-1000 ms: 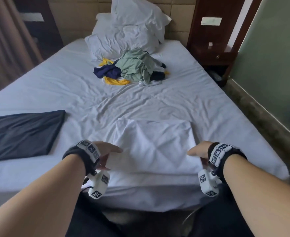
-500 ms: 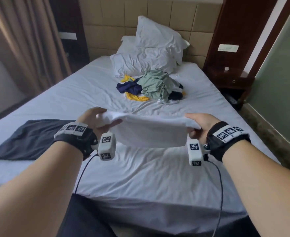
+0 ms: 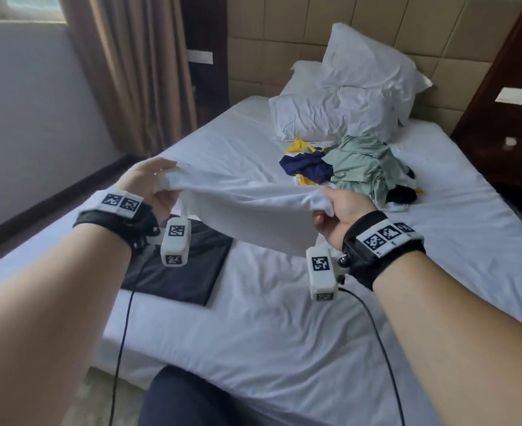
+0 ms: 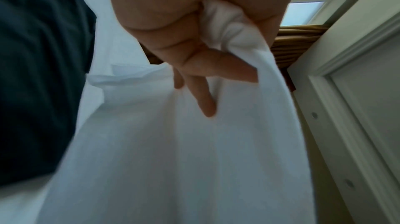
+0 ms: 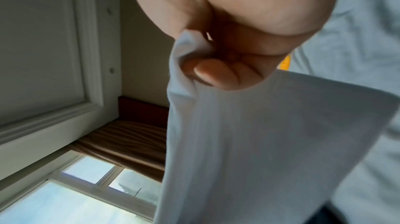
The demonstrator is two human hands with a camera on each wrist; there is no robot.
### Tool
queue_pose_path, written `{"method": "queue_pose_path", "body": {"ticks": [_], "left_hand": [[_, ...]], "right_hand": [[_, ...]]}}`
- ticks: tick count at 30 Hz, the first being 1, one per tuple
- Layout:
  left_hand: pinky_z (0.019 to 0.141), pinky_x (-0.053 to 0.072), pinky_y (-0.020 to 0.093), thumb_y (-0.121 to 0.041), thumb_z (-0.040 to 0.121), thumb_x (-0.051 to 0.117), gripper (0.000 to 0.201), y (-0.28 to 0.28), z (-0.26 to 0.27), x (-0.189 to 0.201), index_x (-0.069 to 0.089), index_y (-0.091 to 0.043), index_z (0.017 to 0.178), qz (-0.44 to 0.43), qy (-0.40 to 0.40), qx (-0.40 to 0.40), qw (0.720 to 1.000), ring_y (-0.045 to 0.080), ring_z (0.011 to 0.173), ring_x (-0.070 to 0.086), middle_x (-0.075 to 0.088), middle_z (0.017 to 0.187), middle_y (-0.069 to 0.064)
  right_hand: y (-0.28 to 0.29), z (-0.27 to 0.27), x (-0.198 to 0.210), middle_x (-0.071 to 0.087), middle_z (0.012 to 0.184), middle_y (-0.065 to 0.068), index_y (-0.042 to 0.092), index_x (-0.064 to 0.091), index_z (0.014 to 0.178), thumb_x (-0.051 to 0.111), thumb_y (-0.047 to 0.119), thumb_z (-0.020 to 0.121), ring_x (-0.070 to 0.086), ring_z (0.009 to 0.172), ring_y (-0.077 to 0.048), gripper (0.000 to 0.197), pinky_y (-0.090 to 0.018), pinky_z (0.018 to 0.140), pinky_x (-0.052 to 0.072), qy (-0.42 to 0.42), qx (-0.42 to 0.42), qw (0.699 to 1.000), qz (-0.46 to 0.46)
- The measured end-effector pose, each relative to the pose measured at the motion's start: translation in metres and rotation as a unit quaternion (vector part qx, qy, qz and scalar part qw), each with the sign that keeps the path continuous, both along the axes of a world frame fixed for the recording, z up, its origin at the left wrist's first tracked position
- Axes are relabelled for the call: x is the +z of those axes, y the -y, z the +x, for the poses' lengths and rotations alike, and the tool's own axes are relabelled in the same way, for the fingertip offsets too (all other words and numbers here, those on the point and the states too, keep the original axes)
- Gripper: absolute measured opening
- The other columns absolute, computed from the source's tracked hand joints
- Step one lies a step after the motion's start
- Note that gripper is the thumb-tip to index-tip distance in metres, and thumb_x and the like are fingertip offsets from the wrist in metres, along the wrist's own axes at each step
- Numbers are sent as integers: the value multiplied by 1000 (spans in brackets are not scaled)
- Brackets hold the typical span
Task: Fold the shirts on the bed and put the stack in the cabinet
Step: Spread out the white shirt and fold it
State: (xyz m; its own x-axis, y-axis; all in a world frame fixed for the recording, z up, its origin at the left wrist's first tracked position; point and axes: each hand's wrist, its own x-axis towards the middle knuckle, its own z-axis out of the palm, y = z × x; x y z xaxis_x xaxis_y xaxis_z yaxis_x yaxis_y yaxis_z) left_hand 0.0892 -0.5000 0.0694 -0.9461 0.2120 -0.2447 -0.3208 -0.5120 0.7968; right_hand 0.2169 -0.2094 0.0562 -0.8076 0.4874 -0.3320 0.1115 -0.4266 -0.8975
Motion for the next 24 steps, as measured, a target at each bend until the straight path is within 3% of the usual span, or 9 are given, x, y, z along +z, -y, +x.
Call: {"method": "queue_pose_path", "body": {"ticks": [5, 7, 10, 12, 13, 14, 16, 18, 24], "left_hand": [[61, 55, 15, -3, 93, 62, 27, 39, -58, 15, 76, -26, 89, 64, -144, 24, 987, 7, 74, 70, 74, 90, -5], [64, 56, 13, 0, 92, 59, 33, 70, -75, -6, 76, -28, 99, 6, -153, 31, 988, 7, 78, 70, 73, 100, -5], [54, 54, 14, 4, 95, 54, 33, 134, -100, -88, 77, -17, 87, -179, -69, 50, 980, 5, 61, 68, 74, 79, -4], [49, 55, 21, -2, 95, 62, 15, 186, -110, -158, 70, -14, 91, -327, 20, 51, 944, 10, 53, 67, 70, 62, -3], [58, 59, 26, -10, 92, 70, 10, 212, -118, -198, 69, -13, 101, -383, 58, 37, 921, 13, 60, 68, 71, 63, -4], [72, 61, 33, -17, 87, 77, 29, 233, -125, -229, 69, -12, 114, -417, 88, 32, 904, 18, 70, 69, 72, 70, -2], [84, 56, 43, -31, 69, 90, 47, 258, -138, -271, 75, -15, 111, -414, 121, 45, 901, 26, 76, 64, 70, 77, 2], [80, 53, 42, -29, 53, 96, 38, 254, -136, -269, 82, -20, 87, -402, 126, 72, 904, 27, 74, 64, 72, 73, 7], [57, 57, 26, -5, 76, 84, 30, 236, -115, -238, 76, -8, 105, -334, 71, 104, 934, 26, 73, 69, 73, 89, 13]], "right_hand": [[41, -54, -1, 49, 71, -5, 20, 54, 87, 56, 14, 102, 50, 49, -15, 17, -20, 39, 41, -101, -26, 995, -3], [66, -70, -23, 50, 68, -5, 20, 54, 86, 55, 14, 102, 47, 46, -14, 18, -21, 39, 40, -94, 6, 995, -16], [111, -87, -82, 57, 60, -1, 18, 57, 85, 57, 13, 102, 50, 42, -13, 18, -20, 37, 41, -25, 65, 998, -12], [140, -91, -129, 60, 65, -5, 16, 60, 87, 58, 11, 100, 56, 41, -13, 15, -22, 37, 45, 51, 121, 991, 33], [150, -89, -150, 61, 69, -8, 14, 60, 87, 58, 8, 100, 58, 41, -14, 14, -23, 37, 47, 88, 148, 983, 58], [156, -87, -166, 62, 71, -11, 12, 59, 86, 57, 6, 99, 59, 42, -15, 15, -24, 38, 48, 117, 166, 976, 76], [161, -84, -186, 61, 72, -13, 10, 57, 85, 56, 4, 99, 60, 42, -16, 16, -25, 37, 48, 145, 177, 969, 90], [159, -83, -190, 60, 72, -13, 9, 56, 85, 57, 4, 99, 61, 43, -16, 15, -25, 38, 48, 141, 172, 970, 92], [161, -81, -182, 62, 69, -15, 8, 57, 88, 63, 2, 94, 59, 43, -20, 10, -26, 38, 47, 118, 172, 972, 105]]}}
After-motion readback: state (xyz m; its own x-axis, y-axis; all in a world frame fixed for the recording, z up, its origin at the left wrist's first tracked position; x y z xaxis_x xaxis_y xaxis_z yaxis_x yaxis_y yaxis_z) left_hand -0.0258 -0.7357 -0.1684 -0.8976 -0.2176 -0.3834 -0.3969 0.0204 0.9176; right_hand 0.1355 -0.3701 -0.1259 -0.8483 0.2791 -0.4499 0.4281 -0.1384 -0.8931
